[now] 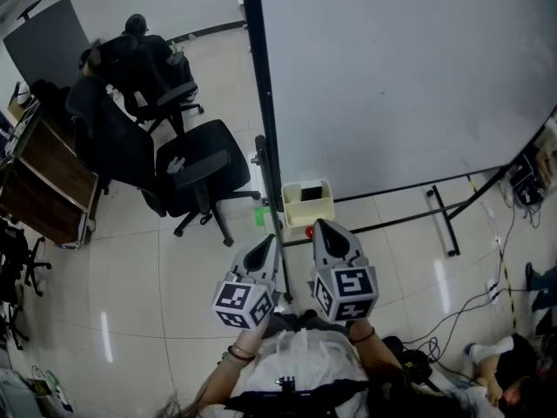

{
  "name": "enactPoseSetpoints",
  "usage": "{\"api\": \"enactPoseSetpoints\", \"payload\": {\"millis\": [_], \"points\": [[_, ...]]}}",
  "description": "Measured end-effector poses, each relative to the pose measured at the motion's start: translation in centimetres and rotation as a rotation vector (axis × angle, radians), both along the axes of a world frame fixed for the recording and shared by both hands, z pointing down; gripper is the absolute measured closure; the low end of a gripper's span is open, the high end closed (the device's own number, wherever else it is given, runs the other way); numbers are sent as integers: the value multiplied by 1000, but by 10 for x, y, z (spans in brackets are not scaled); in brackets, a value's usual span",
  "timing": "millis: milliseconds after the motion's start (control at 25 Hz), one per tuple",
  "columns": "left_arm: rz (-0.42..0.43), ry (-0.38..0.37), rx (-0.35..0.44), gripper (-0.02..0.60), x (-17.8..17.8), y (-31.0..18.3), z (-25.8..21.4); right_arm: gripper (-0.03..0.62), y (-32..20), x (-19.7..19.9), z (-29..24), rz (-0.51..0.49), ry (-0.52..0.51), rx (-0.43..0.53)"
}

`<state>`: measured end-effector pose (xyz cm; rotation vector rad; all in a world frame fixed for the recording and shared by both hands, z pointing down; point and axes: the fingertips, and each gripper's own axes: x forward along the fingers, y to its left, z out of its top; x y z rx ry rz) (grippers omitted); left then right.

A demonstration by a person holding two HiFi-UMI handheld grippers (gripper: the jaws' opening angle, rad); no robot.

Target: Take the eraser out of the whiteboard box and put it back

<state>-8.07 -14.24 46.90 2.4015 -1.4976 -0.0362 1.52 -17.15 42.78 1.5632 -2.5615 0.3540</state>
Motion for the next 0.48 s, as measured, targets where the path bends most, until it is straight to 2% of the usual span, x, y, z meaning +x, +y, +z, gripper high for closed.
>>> {"api": "enactPoseSetpoints", "payload": {"millis": [480], "points": [[6, -1, -3, 597, 2, -2, 1, 594, -1, -4, 0, -9, 16, -9]]}}
